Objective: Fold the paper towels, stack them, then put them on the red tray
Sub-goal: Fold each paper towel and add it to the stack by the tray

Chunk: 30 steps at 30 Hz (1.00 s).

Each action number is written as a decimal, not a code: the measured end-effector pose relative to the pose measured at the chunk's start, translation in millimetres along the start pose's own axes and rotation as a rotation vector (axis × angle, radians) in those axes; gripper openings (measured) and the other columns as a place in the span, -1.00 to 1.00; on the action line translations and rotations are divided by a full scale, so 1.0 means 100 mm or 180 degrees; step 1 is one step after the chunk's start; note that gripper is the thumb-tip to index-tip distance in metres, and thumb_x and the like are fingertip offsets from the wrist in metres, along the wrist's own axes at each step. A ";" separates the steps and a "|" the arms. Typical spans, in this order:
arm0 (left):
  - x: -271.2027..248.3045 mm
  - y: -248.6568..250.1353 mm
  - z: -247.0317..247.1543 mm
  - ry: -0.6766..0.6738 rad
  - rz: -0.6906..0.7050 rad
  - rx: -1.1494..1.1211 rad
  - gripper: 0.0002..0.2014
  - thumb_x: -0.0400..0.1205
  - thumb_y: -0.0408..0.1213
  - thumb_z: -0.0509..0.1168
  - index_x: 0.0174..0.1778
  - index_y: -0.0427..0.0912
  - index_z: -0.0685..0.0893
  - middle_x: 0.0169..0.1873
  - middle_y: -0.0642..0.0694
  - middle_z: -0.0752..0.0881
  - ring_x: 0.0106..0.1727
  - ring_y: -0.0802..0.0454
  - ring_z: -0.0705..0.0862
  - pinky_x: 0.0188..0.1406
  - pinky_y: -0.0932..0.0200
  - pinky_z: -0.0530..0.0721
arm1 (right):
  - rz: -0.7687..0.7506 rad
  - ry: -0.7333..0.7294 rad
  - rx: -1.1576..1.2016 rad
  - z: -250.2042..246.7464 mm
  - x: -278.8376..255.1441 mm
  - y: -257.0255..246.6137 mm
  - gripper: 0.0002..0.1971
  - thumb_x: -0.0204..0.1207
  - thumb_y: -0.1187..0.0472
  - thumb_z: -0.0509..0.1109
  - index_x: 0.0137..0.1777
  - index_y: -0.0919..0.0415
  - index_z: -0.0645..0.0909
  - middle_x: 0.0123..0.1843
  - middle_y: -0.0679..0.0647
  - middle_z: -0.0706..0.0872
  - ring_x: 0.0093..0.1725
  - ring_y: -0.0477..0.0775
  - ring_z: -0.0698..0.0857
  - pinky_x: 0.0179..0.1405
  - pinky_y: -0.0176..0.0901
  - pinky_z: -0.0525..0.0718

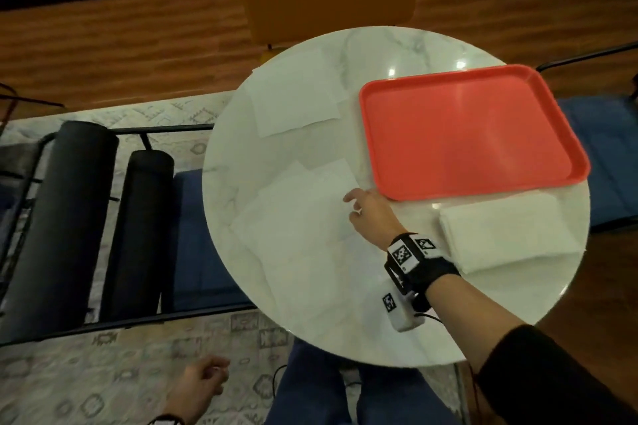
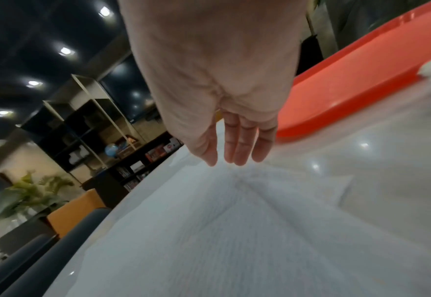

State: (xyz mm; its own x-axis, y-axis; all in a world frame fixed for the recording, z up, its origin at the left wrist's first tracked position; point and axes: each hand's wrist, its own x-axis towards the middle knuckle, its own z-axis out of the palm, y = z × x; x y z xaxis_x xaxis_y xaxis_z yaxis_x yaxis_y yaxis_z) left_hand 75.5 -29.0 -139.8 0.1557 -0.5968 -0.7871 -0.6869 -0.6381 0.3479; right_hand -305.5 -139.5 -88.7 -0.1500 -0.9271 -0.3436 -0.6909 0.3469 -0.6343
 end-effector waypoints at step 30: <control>0.17 2.49 -0.82 -0.0211 0.3004 0.0874 -0.30 0.40 -0.02 0.53 0.45 0.11 0.41 0.37 -0.04 0.45 0.38 0.05 0.46 0.41 0.04 0.42 | -0.0029 0.0497 0.2531 -0.33 -0.44 -0.63 -0.87 0.50 0.25 0.45 -0.03 0.20 0.56 -0.15 0.11 0.80 -0.18 -0.04 0.69 -0.18 -0.26 0.58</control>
State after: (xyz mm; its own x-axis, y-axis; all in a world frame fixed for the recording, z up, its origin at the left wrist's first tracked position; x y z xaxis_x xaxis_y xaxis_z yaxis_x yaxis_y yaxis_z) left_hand -34.9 -237.9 -25.1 -0.5758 -0.7693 -0.2770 -0.6511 0.2265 0.7244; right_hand -278.3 -125.1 -10.7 -0.2845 -0.9191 -0.2726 0.0083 0.2820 -0.9594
